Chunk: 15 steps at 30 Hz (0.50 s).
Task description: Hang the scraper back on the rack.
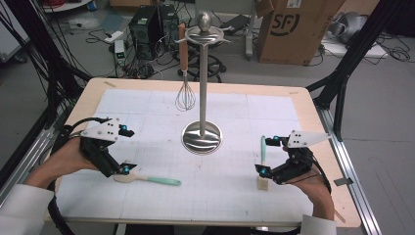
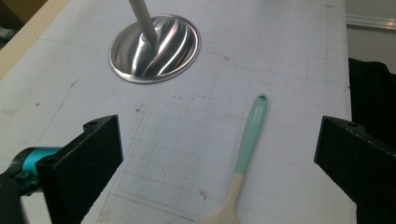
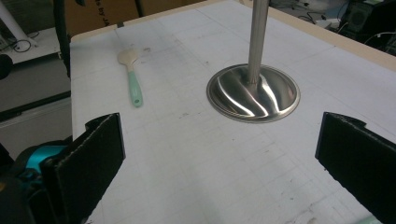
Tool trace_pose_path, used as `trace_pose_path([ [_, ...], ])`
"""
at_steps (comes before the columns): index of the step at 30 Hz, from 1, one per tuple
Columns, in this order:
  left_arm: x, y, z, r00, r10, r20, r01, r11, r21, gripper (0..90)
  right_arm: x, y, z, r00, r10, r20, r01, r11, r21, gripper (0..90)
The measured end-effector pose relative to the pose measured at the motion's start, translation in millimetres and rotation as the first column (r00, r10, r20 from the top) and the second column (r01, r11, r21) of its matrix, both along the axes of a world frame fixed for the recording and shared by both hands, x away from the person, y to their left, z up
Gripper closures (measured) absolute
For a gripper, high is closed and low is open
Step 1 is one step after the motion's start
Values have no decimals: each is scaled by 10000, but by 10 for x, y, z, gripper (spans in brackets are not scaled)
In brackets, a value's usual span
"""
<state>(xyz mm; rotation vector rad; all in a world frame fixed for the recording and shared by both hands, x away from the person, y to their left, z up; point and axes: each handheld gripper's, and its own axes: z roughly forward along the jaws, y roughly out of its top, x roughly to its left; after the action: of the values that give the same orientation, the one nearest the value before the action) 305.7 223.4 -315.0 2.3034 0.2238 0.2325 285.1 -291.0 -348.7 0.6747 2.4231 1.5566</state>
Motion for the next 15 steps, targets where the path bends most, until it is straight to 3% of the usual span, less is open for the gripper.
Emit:
trace_pose_path([
  [5, 37, -90, 19, 9998, -182, -59, 184, 9992, 365, 17, 3, -6, -1, 10000, 26, 36, -26, 10000, -19, 2],
  [15, 120, -236, -96, 9978, -552, -377, 588, 9933, 997, 17, 7, -25, -22, 9999, 54, -116, -54, 10000, 5, 2],
])
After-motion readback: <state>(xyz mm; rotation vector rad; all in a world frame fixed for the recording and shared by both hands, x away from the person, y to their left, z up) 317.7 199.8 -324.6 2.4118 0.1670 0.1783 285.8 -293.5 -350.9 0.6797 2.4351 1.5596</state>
